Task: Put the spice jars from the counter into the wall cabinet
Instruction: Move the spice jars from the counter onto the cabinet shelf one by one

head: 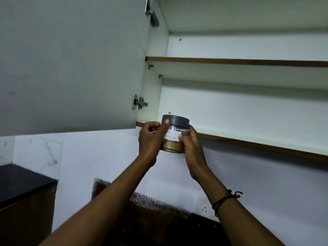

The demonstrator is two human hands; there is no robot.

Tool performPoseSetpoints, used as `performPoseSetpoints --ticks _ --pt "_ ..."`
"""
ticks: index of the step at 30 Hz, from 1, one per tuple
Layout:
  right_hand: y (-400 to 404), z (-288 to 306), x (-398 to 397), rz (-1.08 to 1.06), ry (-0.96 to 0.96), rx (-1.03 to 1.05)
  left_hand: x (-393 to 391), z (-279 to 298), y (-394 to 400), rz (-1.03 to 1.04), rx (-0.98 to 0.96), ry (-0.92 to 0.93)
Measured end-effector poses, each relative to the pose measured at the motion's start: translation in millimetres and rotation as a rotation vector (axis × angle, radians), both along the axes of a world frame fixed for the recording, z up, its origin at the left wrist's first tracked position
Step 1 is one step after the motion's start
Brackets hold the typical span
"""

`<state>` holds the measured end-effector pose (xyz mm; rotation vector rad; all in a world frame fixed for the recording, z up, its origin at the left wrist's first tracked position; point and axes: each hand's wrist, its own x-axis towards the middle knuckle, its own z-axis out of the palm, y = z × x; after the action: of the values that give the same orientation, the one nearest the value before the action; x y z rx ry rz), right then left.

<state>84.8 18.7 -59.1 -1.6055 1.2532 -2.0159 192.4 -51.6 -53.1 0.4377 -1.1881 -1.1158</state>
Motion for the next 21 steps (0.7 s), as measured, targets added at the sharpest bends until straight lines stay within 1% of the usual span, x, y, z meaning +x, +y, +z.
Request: performPoseSetpoints --ticks 3,7,10,13,18,21 --pt "-14.7 21.1 -2.5 -0.119 -0.069 -0.021 -3.2 20.4 -8.7 0.098 -0.069 -0.014" --pt "-38.0 42.4 -6.6 -0.335 -0.025 -0.093 -9.4 39.6 -24.2 0.136 -0.155 -0.049" --pt "-59.0 58.5 -7.2 -0.407 -0.032 -0.079 -12.7 55.0 -39.5 0.155 -0.202 -0.107" --pt "-79.8 69.8 -8.2 -0.483 0.037 -0.030 -16.0 66.3 -56.5 0.142 -0.210 -0.158" --pt "-112.5 82.0 -13.8 -0.434 0.189 0.142 -23.1 75.9 -90.7 0.127 -0.171 -0.295" --pt "-126.9 89.7 -15.9 -0.359 0.294 0.172 -26.3 78.5 -111.1 0.130 -0.157 -0.350"
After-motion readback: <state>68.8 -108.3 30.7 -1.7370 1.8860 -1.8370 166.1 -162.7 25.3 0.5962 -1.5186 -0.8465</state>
